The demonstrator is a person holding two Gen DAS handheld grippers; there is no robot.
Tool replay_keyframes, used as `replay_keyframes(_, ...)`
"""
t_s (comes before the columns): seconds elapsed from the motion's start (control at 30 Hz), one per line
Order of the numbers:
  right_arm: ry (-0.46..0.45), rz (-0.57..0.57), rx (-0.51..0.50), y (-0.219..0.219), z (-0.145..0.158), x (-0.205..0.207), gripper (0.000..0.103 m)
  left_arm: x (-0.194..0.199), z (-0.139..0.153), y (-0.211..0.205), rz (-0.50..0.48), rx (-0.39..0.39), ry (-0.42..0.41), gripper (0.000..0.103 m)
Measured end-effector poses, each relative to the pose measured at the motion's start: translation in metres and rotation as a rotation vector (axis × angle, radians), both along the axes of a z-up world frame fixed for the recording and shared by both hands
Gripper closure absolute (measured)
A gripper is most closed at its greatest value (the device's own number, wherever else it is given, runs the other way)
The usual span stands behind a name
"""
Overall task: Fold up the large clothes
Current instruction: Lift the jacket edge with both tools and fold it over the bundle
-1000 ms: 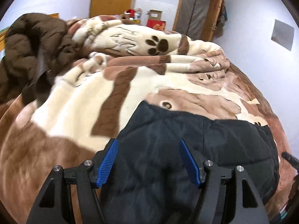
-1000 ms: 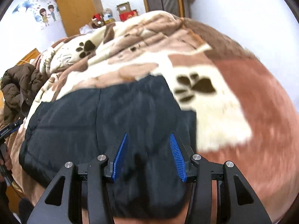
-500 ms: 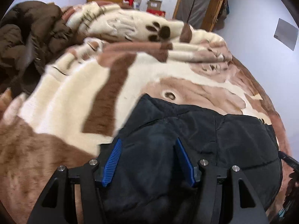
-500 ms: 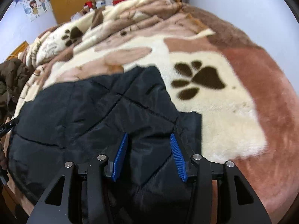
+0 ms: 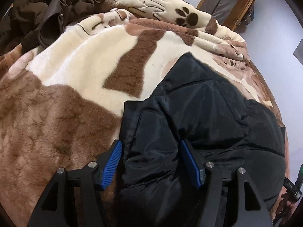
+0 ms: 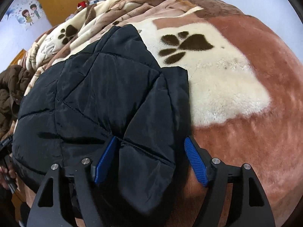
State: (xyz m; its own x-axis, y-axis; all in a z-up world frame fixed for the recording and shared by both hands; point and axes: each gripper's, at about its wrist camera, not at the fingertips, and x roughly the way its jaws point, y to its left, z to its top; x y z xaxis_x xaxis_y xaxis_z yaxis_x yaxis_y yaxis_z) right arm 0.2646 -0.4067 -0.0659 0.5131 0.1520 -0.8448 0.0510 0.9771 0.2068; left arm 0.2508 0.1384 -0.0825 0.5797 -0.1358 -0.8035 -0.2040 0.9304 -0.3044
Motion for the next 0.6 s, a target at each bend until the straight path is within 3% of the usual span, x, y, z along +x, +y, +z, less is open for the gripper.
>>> replay_keyframes(0.1, -0.045, 0.013, -0.017, 0.002, 0.019, -0.006, 0.032, -0.004, 0.020, -0.002, -0.023, 0.013, -0.058, 0.040)
replay_keyframes(0.2, -0.051, 0.017, -0.007, 0.001, 0.020, 0.000, 0.032, 0.008, 0.013, -0.005, -0.039, 0.065, -0.036, 0.037)
replay_keyframes(0.3, -0.004, -0.005, 0.076, -0.010, -0.003, 0.014, 0.032, 0.014, -0.009, 0.004, -0.021, 0.000, 0.006, 0.029)
replay_keyframes(0.6, 0.001, -0.030, 0.144, -0.019, -0.019, 0.001, 0.032, -0.004, -0.020, 0.006, -0.020, -0.050, 0.012, 0.027)
